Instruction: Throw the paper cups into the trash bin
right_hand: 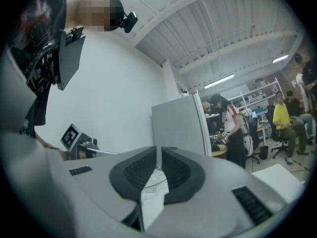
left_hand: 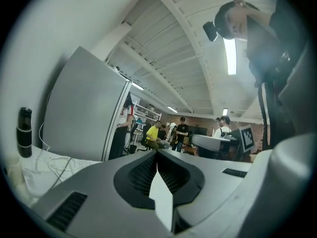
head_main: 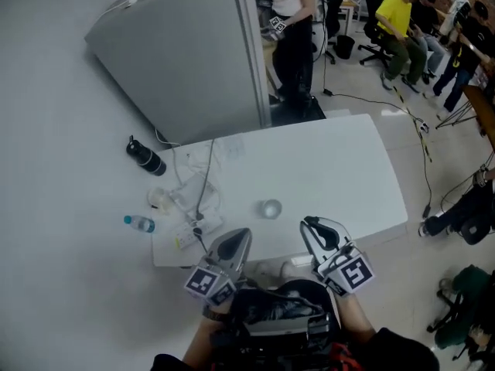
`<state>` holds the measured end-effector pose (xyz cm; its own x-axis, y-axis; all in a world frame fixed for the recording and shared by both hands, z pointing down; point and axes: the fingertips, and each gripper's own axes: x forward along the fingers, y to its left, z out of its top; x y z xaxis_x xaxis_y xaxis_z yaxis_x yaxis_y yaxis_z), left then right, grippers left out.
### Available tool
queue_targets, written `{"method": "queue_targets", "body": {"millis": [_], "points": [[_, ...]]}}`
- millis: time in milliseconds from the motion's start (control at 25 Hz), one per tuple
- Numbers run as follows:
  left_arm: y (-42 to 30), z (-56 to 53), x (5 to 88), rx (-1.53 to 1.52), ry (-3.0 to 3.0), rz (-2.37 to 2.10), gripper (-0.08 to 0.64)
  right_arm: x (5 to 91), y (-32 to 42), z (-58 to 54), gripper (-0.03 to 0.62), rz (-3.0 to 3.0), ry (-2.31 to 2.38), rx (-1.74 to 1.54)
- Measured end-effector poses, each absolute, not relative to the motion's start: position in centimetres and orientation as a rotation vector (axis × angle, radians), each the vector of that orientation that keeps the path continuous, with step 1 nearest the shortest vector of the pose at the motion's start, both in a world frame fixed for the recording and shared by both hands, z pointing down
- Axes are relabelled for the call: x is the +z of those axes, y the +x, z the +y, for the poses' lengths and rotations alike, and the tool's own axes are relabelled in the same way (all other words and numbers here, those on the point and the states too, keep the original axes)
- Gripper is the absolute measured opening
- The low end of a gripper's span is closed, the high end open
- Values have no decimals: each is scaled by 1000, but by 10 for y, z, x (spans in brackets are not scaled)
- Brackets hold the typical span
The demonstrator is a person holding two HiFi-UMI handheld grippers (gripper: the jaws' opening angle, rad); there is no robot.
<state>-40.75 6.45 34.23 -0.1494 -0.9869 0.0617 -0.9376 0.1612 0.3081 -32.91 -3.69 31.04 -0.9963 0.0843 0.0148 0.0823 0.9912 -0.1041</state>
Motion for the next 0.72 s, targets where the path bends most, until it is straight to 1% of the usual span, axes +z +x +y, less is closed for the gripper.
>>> {"method": "queue_targets", "body": {"millis": [40, 80, 120, 160, 200, 240, 280, 320, 360, 400, 440, 560, 600, 720], "points": [[-414, 66, 340, -344, 1865, -2176, 3, 315, -336, -34, 48, -3103, -140, 134], [-419, 67, 339, -389, 1861, -2167, 46, 320, -342, -31, 73, -3088, -150, 111], [-423, 68, 338, -407, 1854, -2171, 119, 327, -347, -29, 125, -3069, -162, 94], [-426, 68, 338, -400, 1845, -2186, 173, 336, -351, -28, 181, -3046, -175, 80], [-429, 67, 339, -384, 1833, -2207, 210, 348, -355, -27, 219, -3016, -187, 68], [-432, 68, 340, -370, 1819, -2224, 253, 364, -357, -28, 251, -2981, -190, 57], [-435, 70, 342, -361, 1803, -2237, 281, 383, -359, -28, 261, -2942, -179, 48], [-438, 74, 345, -349, 1785, -2250, 284, 404, -362, -29, 264, -2901, -153, 45], [-442, 78, 346, -329, 1764, -2273, 284, 427, -365, -31, 329, -2859, -119, 44], [-445, 82, 347, -297, 1742, -2310, 284, 452, -366, -32, 377, -2816, -89, 39], [-449, 85, 346, -258, 1720, -2353, 284, 477, -369, -35, 391, -2777, -68, 29], [-457, 96, 342, -149, 1664, -2443, 282, 551, -383, -41, 391, -2676, -44, -13], [-458, 101, 341, -125, 1646, -2463, 268, 573, -390, -42, 391, -2648, -43, -22], [-457, 112, 338, -97, 1620, -2506, 269, 625, -413, -48, 391, -2576, -37, -17]]}}
